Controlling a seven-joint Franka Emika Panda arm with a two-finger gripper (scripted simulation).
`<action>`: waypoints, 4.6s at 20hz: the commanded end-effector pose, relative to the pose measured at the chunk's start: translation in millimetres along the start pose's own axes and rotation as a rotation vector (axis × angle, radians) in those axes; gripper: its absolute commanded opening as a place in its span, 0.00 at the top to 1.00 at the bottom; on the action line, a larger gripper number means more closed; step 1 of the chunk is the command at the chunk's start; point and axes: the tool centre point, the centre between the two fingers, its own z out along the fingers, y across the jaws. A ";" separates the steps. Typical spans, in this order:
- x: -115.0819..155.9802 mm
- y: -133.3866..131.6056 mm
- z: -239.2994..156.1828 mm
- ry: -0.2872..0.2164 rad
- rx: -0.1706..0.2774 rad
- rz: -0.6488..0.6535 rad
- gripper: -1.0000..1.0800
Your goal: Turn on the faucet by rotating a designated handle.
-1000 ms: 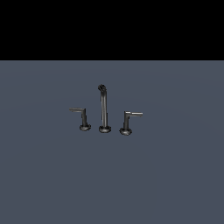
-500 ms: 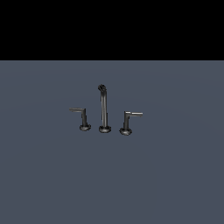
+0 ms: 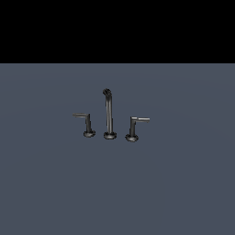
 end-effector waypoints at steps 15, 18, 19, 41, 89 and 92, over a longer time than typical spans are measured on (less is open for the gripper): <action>104.1 -59.1 96.4 -0.146 0.116 0.456 1.00; 120.8 -68.6 119.1 -0.167 0.114 0.551 1.00; 126.1 -71.6 127.0 -0.172 0.112 0.582 1.00; 214.9 -112.6 310.9 -0.104 -0.028 1.271 1.00; 194.2 -129.7 398.9 0.123 -0.073 1.587 1.00; 185.0 -128.5 399.0 0.121 -0.074 1.586 1.00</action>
